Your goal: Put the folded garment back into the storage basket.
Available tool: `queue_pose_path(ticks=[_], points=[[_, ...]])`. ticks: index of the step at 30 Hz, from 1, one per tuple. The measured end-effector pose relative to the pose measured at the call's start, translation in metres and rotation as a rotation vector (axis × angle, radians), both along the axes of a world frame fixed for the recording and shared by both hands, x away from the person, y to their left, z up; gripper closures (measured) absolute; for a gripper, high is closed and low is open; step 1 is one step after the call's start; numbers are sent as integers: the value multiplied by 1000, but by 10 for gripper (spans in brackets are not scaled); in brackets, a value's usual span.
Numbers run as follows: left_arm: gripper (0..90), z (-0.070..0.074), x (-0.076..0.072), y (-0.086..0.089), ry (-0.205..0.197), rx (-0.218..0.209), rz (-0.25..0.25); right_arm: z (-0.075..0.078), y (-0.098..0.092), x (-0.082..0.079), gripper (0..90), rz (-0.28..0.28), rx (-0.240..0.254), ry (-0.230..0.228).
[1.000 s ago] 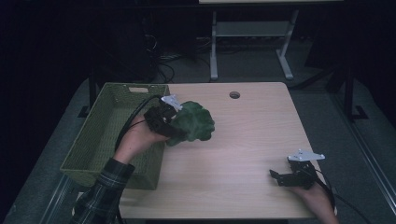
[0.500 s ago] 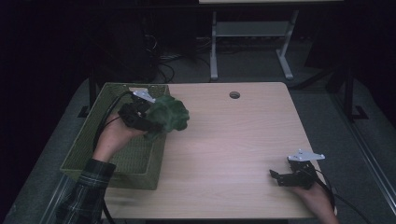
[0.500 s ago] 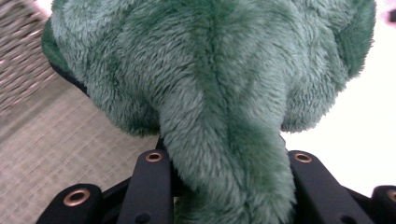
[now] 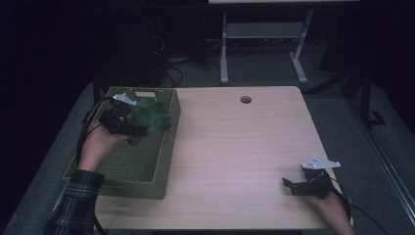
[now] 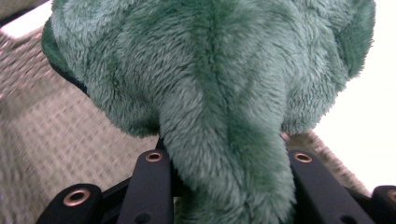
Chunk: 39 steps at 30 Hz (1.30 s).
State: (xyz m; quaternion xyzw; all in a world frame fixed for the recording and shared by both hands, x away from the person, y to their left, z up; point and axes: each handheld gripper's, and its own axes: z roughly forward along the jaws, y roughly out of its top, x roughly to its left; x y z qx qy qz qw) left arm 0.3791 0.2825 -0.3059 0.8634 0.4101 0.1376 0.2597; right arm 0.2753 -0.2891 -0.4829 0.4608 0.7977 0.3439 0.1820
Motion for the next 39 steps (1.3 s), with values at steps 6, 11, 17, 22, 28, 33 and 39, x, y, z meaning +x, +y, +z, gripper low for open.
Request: queue_pose_path(ticks=[6,11,17,22,28,33,39], points=[[655,-13,2,21,9,9,78,0,0,0,90,0,0,0],[655,-27,5,34,24,22,132,0,0,0,90,0,0,0],[655,-55,11,43,64,33,172,0,0,0,90,1,0,0],[655,-79,16,45,105,41,185,0,0,0,90,0,1,0],[651,-99,20,46,139,52,185,0,0,0,90,-1,1,1],[635,-105,22,46,173,80,184,0,0,0,90,-1,1,0],[579,-111,25,46,208,107,186,0,0,0,90,-1,1,1]])
